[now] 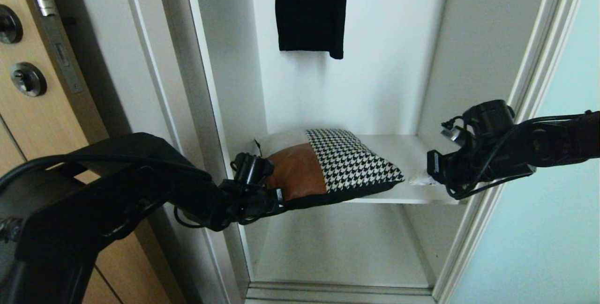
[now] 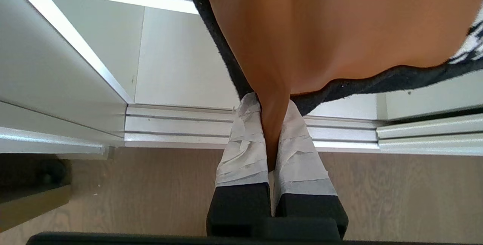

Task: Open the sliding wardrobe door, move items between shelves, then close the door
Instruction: Place the pillow on the lower shelf

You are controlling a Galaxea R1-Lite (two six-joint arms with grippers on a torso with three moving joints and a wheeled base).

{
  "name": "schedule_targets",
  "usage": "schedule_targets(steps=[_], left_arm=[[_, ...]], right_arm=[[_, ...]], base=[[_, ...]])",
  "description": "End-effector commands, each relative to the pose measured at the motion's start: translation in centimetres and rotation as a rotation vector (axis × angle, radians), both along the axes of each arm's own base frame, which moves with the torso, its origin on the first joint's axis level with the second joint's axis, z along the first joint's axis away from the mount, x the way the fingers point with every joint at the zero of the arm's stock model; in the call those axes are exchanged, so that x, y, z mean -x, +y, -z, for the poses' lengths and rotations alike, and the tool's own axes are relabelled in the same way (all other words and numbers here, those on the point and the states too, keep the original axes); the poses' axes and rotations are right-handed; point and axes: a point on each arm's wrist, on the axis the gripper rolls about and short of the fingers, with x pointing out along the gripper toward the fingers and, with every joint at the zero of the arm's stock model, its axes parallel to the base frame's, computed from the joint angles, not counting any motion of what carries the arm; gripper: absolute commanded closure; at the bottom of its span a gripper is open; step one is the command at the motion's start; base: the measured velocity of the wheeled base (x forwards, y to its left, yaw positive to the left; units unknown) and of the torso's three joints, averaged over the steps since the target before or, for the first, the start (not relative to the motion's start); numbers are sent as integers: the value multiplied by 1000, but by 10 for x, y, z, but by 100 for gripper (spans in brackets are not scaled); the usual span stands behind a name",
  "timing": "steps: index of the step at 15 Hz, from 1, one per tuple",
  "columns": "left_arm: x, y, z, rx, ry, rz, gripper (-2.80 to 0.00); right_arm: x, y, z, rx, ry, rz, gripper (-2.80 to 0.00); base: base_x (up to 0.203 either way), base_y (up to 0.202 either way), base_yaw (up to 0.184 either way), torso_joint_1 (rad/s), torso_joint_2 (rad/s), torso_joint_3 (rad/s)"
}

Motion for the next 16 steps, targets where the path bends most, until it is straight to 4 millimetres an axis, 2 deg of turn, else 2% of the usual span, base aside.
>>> schedule_targets(steps=[1, 2, 4, 8, 11, 16], left_arm=[[1, 1, -6, -2, -12, 4, 0], [2, 1, -5, -7, -6, 5, 0], [2, 1, -6, -9, -4, 6, 0], [3, 2, -9, -13, -8, 10, 0], [6, 3, -10, -13, -1, 16, 0], [10, 5, -7, -44, 10, 35, 0]], right_arm=[[-21, 3, 28, 0, 56, -4, 0], [-26, 3, 37, 2, 68, -3, -280], [-38, 4, 48, -18, 83, 24, -280], [-46, -15, 54, -38, 82, 55, -280], [-56, -29, 54, -105, 4, 36, -280], [-76, -25, 77, -131, -82, -1, -280]], base=[[0, 0, 0, 0, 0, 0], [0, 0, 0, 0, 0, 0], [0, 0, 0, 0, 0, 0], [0, 0, 0, 0, 0, 0], [0, 0, 0, 0, 0, 0], [0, 0, 0, 0, 0, 0]])
